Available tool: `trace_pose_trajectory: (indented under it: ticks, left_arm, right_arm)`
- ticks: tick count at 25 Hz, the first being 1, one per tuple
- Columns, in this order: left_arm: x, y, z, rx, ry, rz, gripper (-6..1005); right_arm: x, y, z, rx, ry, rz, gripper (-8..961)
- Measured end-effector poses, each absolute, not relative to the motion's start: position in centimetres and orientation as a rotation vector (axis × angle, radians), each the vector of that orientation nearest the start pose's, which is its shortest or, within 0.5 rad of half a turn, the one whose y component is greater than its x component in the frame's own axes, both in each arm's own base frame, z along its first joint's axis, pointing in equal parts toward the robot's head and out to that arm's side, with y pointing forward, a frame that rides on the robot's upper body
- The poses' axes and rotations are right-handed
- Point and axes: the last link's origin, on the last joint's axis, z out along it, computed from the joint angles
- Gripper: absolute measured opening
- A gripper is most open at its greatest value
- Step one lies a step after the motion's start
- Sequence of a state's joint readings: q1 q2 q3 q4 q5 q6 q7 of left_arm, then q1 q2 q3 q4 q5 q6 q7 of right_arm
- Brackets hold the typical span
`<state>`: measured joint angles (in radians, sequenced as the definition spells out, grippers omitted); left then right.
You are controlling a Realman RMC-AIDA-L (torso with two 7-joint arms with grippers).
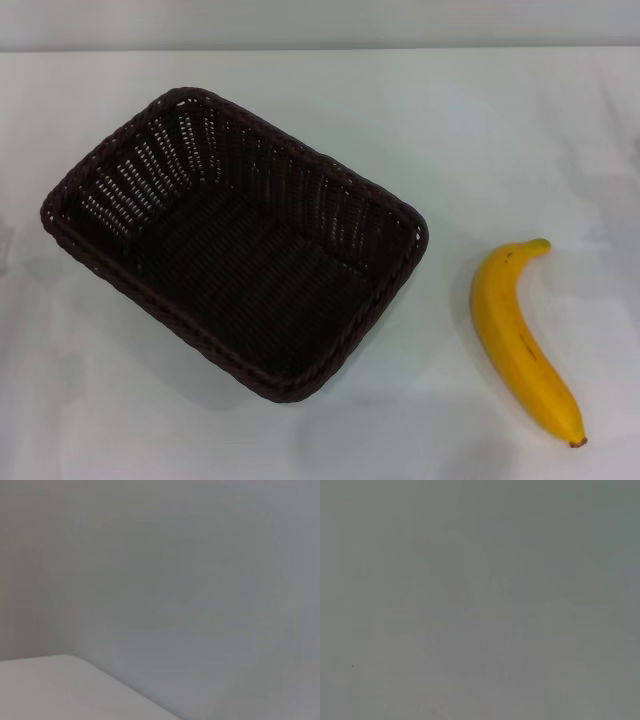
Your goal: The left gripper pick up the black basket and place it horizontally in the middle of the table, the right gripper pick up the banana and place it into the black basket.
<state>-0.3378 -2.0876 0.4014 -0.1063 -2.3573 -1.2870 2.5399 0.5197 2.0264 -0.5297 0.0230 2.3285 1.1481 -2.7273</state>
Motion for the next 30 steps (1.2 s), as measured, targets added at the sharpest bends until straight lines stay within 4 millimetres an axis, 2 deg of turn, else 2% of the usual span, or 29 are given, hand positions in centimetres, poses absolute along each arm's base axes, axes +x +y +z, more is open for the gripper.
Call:
trace_pose_trajectory:
  ticks: [12, 15, 19, 22, 25, 30]
  left_arm:
    - [-39.9, 26.4, 1.5, -1.140, -0.974, -0.891, 874]
    - [-39.9, 27.0, 2.2, -1.102, -0.982, -0.931, 874]
    - [-40.2, 29.0, 3.7, -1.115, -1.064, -1.024, 873]
    - [-39.8, 30.8, 5.2, -1.209, -1.140, -1.093, 873]
    - [-38.6, 32.7, 7.5, -1.382, -1.194, -1.126, 873]
    - [-35.2, 36.5, 10.5, -1.758, -1.362, -0.994, 872]
  right_arm:
    - [35.6, 35.0, 3.0, -1.471, 0.708, 0.755, 845]
    - [35.6, 35.2, 3.0, -1.473, 0.706, 0.755, 845]
    - [35.5, 35.3, 3.2, -1.472, 0.697, 0.755, 845]
    - [35.4, 35.4, 3.3, -1.472, 0.694, 0.756, 845]
    - [35.3, 35.5, 3.3, -1.474, 0.689, 0.758, 845]
    - [35.2, 35.7, 3.4, -1.475, 0.683, 0.761, 845]
